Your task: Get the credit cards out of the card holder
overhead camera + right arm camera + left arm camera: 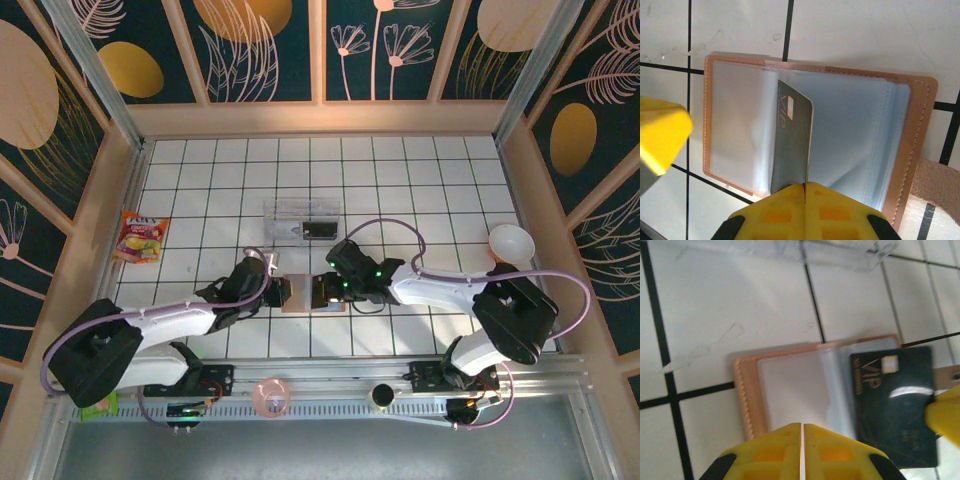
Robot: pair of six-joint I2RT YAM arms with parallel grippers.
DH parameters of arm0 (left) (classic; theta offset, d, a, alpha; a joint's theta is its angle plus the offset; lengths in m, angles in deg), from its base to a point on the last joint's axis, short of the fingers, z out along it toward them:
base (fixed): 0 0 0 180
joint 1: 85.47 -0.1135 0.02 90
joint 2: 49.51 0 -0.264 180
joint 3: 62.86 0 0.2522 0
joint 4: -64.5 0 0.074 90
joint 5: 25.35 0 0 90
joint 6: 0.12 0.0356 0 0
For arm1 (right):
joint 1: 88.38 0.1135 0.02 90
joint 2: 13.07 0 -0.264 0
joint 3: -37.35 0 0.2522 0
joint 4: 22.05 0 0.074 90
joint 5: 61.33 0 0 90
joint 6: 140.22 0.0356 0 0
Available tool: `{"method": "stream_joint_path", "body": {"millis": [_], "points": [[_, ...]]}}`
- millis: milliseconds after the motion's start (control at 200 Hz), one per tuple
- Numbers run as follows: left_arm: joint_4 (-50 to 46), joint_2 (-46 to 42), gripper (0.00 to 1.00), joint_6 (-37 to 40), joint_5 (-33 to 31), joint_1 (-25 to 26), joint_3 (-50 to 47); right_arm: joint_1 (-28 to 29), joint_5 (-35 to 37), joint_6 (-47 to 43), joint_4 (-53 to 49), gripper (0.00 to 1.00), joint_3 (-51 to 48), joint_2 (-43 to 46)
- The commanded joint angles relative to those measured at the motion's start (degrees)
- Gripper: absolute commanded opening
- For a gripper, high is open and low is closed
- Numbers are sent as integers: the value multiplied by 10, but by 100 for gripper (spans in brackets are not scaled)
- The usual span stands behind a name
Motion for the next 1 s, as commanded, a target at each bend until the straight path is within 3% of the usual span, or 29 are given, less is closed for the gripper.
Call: {"method": "stream_joint_path", "body": {"millis": [0, 330, 656, 996], "points": [[6, 11, 12, 16, 30, 2, 27, 7, 11, -15, -16, 0, 9, -12], [40, 154, 1, 23, 56, 35, 77, 11, 14, -19, -16, 0, 16, -17], [48, 181, 0, 15, 69, 35, 73, 12, 3, -22, 7, 0, 18, -30], [55, 190, 0, 13, 80, 35, 70, 7, -23, -17, 67, 18, -4, -26]]}}
